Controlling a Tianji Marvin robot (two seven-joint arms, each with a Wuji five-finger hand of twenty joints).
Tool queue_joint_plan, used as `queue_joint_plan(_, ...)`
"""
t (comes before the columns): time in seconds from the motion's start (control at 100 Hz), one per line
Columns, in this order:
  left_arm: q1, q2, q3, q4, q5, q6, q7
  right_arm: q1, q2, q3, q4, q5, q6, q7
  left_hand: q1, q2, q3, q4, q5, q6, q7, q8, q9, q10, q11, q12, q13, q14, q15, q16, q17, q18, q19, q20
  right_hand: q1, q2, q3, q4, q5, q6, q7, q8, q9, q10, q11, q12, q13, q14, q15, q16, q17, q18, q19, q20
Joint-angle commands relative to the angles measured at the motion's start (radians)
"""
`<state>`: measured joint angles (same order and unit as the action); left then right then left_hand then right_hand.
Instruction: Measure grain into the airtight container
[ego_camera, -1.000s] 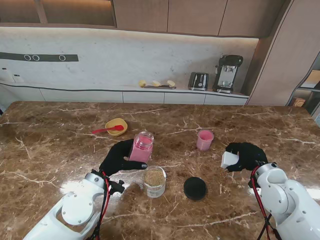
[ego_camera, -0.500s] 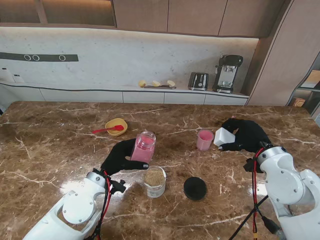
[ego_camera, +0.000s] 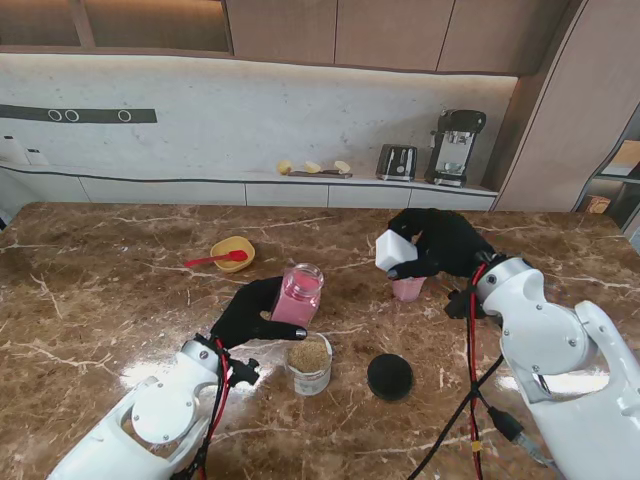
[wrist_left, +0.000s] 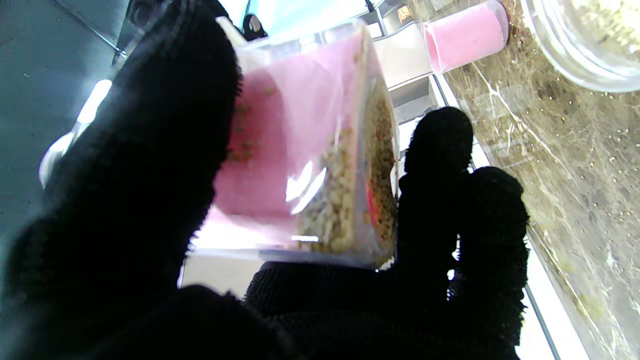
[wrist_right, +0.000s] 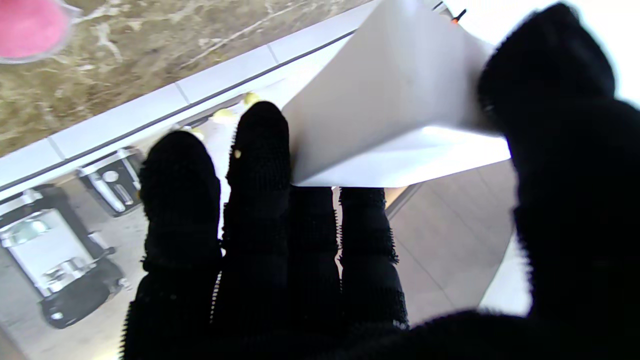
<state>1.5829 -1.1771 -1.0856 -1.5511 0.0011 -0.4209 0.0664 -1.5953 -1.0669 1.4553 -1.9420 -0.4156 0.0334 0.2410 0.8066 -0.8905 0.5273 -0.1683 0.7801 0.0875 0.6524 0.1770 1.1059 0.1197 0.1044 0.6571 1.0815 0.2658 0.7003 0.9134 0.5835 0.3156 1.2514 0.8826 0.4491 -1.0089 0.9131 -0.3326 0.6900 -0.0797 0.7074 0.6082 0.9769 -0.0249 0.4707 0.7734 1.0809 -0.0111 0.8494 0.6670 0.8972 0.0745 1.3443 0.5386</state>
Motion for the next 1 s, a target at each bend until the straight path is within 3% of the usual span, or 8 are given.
queue_joint_plan(0.0, 0.001, -0.001, 0.007, -0.006, 0.0, 0.004, -0.004, 0.022, -0.009, -0.026, -0.021, 0.008, 0.002, 0.016, 0.188, 0.313, 0.185, 0.034, 0.186, -0.233, 0.252, 0.024, 0.095, -0.072, 0.097, 0.041, 0.014, -0.052, 0.032, 0.008, -0.019, -0.036, 0.031, 0.033, 0.174, 0.159, 0.125, 0.035, 0.102, -0.108, 0.195, 0.031, 0.108, -0.043, 0.091, 0.077, 0.033, -0.017, -0.01, 0.017, 0.006, 0.001, 0.034, -0.008)
queue_joint_plan(0.26, 0.001, 0.0, 0.013, -0.016, 0.001, 0.011, -0.009, 0.084, -0.009, -0.126, -0.035, 0.045, 0.003, 0.027, 0.19, 0.313, 0.184, 0.035, 0.186, -0.228, 0.25, 0.022, 0.095, -0.07, 0.096, 0.041, 0.015, -0.05, 0.033, 0.009, -0.019, -0.032, 0.031, 0.034, 0.161, 0.163, 0.117, 0.033, 0.091, -0.102, 0.191, 0.03, 0.098, -0.039, 0.085, 0.077, 0.027, -0.014, -0.015, 0.019, 0.002, 0.002, 0.032, -0.008)
queue_joint_plan(0.28, 0.001, 0.0, 0.013, -0.016, 0.001, 0.011, -0.01, 0.088, -0.009, -0.132, -0.036, 0.043, 0.001, 0.027, 0.19, 0.312, 0.184, 0.035, 0.187, -0.226, 0.25, 0.022, 0.095, -0.068, 0.096, 0.041, 0.009, -0.022, 0.03, 0.009, -0.019, -0.032, 0.031, 0.034, 0.16, 0.163, 0.117, 0.032, 0.092, -0.102, 0.191, 0.03, 0.097, -0.039, 0.085, 0.077, 0.027, -0.014, -0.015, 0.019, 0.002, 0.002, 0.032, -0.008)
queue_joint_plan(0.34, 0.0, 0.001, 0.014, -0.015, 0.001, 0.012, -0.011, 0.097, -0.007, -0.149, -0.039, 0.043, -0.004, 0.035, 0.19, 0.313, 0.184, 0.035, 0.186, -0.228, 0.249, 0.022, 0.094, -0.068, 0.096, 0.041, 0.012, -0.049, 0.035, 0.011, -0.019, -0.033, 0.031, 0.034, 0.161, 0.163, 0.118, 0.033, 0.091, -0.103, 0.189, 0.029, 0.097, -0.04, 0.084, 0.077, 0.027, -0.015, -0.015, 0.019, 0.002, 0.002, 0.032, -0.007)
queue_joint_plan(0.36, 0.0, 0.0, 0.015, -0.015, 0.001, 0.012, -0.012, 0.1, -0.007, -0.153, -0.04, 0.043, -0.006, 0.04, 0.19, 0.313, 0.184, 0.035, 0.187, -0.228, 0.25, 0.022, 0.095, -0.068, 0.097, 0.041, 0.013, -0.05, 0.035, 0.011, -0.019, -0.033, 0.031, 0.034, 0.161, 0.163, 0.118, 0.033, 0.091, -0.102, 0.189, 0.029, 0.096, -0.039, 0.084, 0.077, 0.027, -0.015, -0.015, 0.019, 0.001, 0.002, 0.032, -0.007)
queue_joint_plan(0.37, 0.0, 0.0, 0.015, -0.015, 0.001, 0.012, -0.011, 0.101, -0.006, -0.155, -0.04, 0.043, -0.007, 0.042, 0.191, 0.312, 0.184, 0.035, 0.187, -0.228, 0.25, 0.022, 0.096, -0.067, 0.097, 0.041, 0.01, -0.031, 0.034, 0.011, -0.019, -0.033, 0.031, 0.034, 0.16, 0.163, 0.118, 0.033, 0.091, -0.102, 0.189, 0.029, 0.095, -0.039, 0.084, 0.077, 0.027, -0.015, -0.015, 0.019, 0.001, 0.002, 0.031, -0.007)
queue_joint_plan(0.53, 0.0, 0.001, 0.016, -0.014, 0.002, 0.01, -0.012, 0.12, 0.0, -0.185, -0.041, 0.041, -0.023, 0.071, 0.19, 0.313, 0.184, 0.035, 0.186, -0.227, 0.249, 0.022, 0.095, -0.069, 0.096, 0.041, 0.015, -0.05, 0.035, 0.01, -0.019, -0.034, 0.032, 0.035, 0.159, 0.167, 0.119, 0.034, 0.089, -0.1, 0.185, 0.028, 0.092, -0.039, 0.083, 0.077, 0.024, -0.015, -0.017, 0.02, -0.001, 0.002, 0.03, -0.007)
queue_joint_plan(0.99, 0.002, 0.0, 0.017, -0.015, 0.003, 0.009, -0.01, 0.149, 0.013, -0.243, -0.049, -0.046, -0.092, 0.1, 0.189, 0.314, 0.183, 0.035, 0.185, -0.226, 0.249, 0.022, 0.094, -0.068, 0.097, 0.042, 0.016, -0.054, 0.035, 0.009, -0.016, -0.036, 0.033, 0.035, 0.149, 0.17, 0.12, 0.033, 0.089, -0.099, 0.176, 0.028, 0.088, -0.04, 0.083, 0.076, 0.015, -0.016, -0.015, 0.026, -0.005, 0.0, 0.028, -0.004)
